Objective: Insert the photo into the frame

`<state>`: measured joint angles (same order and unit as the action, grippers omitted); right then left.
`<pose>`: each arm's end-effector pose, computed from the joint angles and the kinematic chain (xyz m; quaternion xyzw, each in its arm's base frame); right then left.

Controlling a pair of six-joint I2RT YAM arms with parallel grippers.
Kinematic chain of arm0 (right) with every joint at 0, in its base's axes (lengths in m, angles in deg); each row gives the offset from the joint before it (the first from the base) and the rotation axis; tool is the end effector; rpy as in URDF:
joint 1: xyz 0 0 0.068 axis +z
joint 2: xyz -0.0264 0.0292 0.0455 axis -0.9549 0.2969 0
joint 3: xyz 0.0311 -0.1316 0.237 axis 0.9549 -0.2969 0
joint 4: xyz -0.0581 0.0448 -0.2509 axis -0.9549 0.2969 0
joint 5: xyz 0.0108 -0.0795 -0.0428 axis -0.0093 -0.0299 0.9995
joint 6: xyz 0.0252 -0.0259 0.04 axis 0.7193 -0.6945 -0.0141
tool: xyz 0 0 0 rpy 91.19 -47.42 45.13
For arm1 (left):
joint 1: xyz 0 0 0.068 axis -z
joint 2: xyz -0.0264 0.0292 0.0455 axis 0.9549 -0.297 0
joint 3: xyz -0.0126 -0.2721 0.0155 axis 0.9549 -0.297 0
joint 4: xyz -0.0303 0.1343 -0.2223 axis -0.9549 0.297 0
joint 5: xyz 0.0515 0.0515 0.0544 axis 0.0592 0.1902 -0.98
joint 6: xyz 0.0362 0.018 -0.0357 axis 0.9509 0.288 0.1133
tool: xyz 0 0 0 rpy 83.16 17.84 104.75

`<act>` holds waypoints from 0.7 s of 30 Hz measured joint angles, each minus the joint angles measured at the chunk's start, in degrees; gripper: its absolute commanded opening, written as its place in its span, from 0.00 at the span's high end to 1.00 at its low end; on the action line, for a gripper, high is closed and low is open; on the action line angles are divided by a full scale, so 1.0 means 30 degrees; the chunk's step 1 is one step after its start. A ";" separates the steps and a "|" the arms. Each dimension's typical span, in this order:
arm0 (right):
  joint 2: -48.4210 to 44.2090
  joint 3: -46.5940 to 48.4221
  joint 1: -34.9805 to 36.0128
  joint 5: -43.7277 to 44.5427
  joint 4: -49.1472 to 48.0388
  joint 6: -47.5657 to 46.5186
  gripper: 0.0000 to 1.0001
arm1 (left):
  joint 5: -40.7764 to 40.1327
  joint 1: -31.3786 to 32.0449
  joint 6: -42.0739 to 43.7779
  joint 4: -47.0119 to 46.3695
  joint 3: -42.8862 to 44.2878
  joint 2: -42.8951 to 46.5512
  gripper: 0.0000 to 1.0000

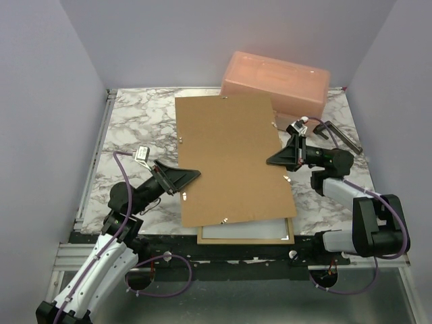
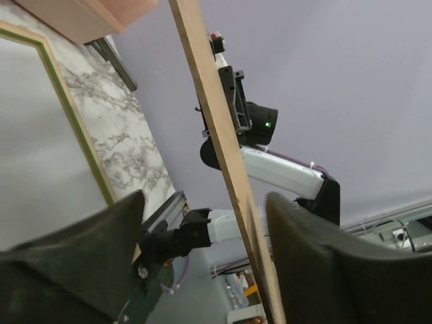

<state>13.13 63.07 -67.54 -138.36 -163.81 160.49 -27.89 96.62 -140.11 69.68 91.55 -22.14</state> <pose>0.2326 0.0556 0.2771 -0.0073 0.6520 0.7514 0.1012 0.1172 -0.0698 0.2811 -0.1147 0.6329 -0.6765 0.3587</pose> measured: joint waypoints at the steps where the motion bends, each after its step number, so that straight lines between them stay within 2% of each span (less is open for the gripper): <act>1: -0.0029 0.0000 0.0000 -0.0080 0.0007 -0.0058 0.99 | 0.0015 -0.0029 0.0051 0.0131 -0.0015 0.0029 0.06; 2: -0.0095 -0.0007 0.0000 -0.0189 0.0022 -0.0211 0.99 | 0.0022 -0.0080 0.0211 0.0372 -0.0015 0.0044 0.02; 5: -0.0736 0.0000 0.0022 -0.0415 0.1137 -0.1698 1.00 | 0.0007 -0.0197 0.0495 0.1166 -0.0015 0.0131 0.01; 8: -0.2572 0.0444 0.0029 -0.0517 0.6710 -0.6288 1.00 | 0.0007 -0.0277 0.0823 0.1814 -0.0015 0.0175 0.02; 11: -0.3789 0.3082 0.0124 0.0160 1.6407 -1.3347 0.99 | 0.0000 -0.0372 0.1166 0.2477 -0.0007 0.0175 0.02; 13: -0.3898 0.4728 0.0124 0.0918 2.0946 -1.6808 0.99 | -0.0029 -0.0481 0.1479 0.3162 0.0051 0.0204 0.02; 16: -0.3942 0.5217 0.0073 0.1676 2.4574 -1.9832 1.00 | -0.0204 -0.0612 0.2076 0.4379 0.0350 0.0444 0.01; 19: -0.3920 0.4794 0.0073 0.2076 2.6986 -2.0946 0.99 | -0.0452 -0.0699 0.2878 0.6200 0.0933 0.0838 0.02; 21: -0.3920 0.4466 0.0073 0.2084 2.7817 -2.1347 1.00 | -0.0969 -0.0699 0.3767 0.8473 0.1807 0.1173 0.02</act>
<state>1.37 76.47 -67.32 -132.10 -80.36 96.45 -30.79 94.52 -128.81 95.10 96.97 -18.62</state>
